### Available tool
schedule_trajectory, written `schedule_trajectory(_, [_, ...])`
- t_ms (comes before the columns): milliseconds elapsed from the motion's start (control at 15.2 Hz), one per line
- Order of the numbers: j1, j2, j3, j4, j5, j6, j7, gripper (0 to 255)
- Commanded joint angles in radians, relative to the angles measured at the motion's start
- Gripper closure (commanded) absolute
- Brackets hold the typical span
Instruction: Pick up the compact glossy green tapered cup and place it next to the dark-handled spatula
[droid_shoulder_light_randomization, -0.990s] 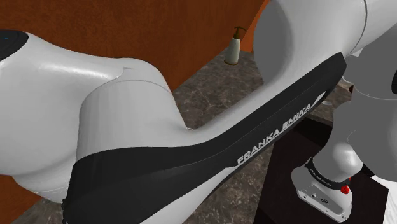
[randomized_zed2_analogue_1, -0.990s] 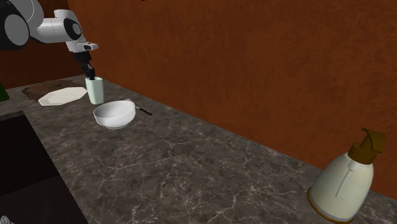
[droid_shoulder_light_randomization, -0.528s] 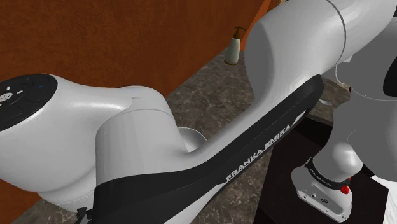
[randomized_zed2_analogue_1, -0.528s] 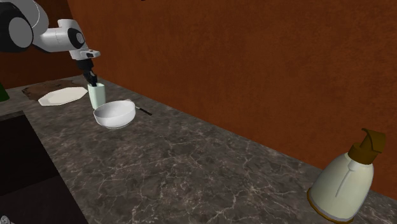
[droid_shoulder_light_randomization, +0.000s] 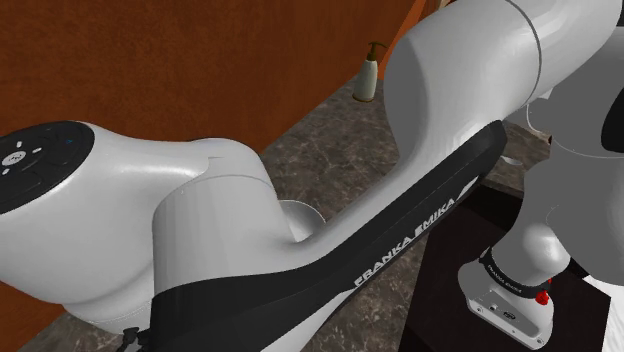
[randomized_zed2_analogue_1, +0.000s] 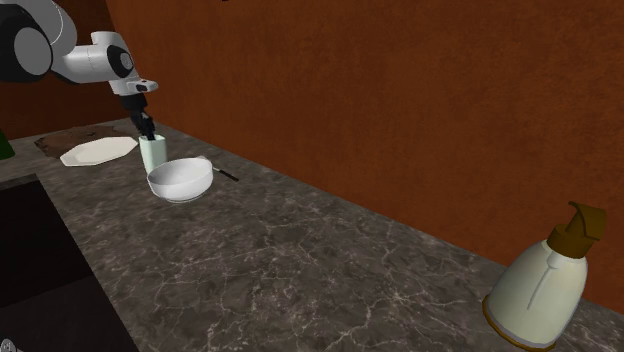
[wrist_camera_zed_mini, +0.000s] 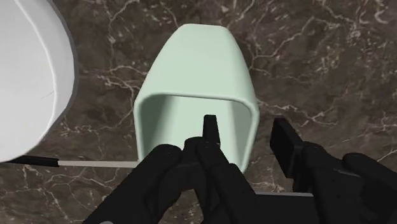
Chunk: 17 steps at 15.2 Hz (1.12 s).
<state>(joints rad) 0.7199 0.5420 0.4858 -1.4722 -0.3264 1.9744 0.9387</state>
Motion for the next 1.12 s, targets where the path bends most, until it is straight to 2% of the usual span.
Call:
schedule_trajectory(0, [0.0, 0.0, 0.0, 0.0, 0.0, 0.0, 0.0, 0])
schedule_trajectory(264, [0.0, 0.0, 0.0, 0.0, 0.0, 0.0, 0.0, 0])
schedule_trajectory(528, [0.005, -0.033, 0.012, 0.078, 0.021, -0.107, -0.015, 0])
schedule_trajectory(1056, [0.005, -0.033, 0.012, 0.078, 0.021, -0.107, -0.015, 0])
